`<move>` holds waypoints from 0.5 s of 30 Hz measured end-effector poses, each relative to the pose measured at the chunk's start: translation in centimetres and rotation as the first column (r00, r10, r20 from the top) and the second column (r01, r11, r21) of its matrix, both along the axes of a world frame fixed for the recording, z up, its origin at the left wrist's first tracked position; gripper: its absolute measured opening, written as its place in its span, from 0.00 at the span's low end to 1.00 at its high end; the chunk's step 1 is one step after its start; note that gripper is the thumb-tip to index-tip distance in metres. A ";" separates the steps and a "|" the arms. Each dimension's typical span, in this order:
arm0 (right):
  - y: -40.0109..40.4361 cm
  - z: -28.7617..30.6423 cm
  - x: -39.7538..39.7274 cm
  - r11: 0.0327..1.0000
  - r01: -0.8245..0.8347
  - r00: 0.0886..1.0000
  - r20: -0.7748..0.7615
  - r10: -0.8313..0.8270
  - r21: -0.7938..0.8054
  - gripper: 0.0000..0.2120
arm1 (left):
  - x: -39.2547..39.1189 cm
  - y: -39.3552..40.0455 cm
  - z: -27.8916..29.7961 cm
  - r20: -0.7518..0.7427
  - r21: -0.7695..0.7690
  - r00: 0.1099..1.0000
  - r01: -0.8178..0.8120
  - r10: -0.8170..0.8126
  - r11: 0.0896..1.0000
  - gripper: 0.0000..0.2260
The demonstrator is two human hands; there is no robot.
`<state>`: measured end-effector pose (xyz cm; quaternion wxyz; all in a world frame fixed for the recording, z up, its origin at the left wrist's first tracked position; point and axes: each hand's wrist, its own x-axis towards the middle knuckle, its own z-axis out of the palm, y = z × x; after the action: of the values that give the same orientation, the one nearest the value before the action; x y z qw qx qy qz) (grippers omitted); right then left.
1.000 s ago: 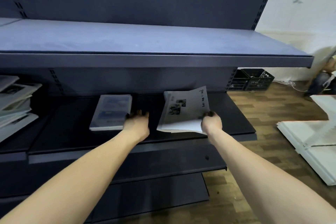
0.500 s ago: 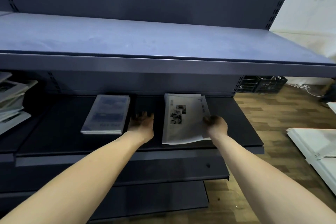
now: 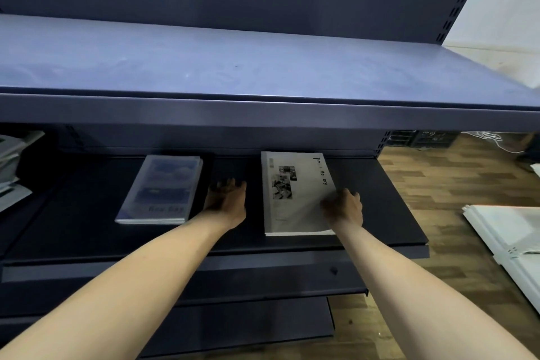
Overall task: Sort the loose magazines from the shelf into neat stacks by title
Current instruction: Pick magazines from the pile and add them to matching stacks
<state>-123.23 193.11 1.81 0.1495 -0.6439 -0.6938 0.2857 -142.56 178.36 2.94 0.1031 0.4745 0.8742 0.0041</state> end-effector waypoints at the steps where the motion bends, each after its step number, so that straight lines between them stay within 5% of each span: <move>1: 0.0 -0.3 0.0 1.000 0.005 1.000 0.014 -0.005 0.005 0.18 | 0.0 0.1 0.0 -0.001 0.005 1.000 0.002 -0.002 1.000 0.26; 15: 0.5 -0.5 0.2 0.999 -0.051 0.986 0.159 0.053 -0.017 0.20 | 0.2 0.7 -0.1 -0.024 -0.015 1.000 -0.006 0.006 1.000 0.26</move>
<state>-123.06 193.58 1.31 0.0818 -0.6473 -0.7183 0.2416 -142.39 179.09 2.87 0.0964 0.4711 0.8767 -0.0080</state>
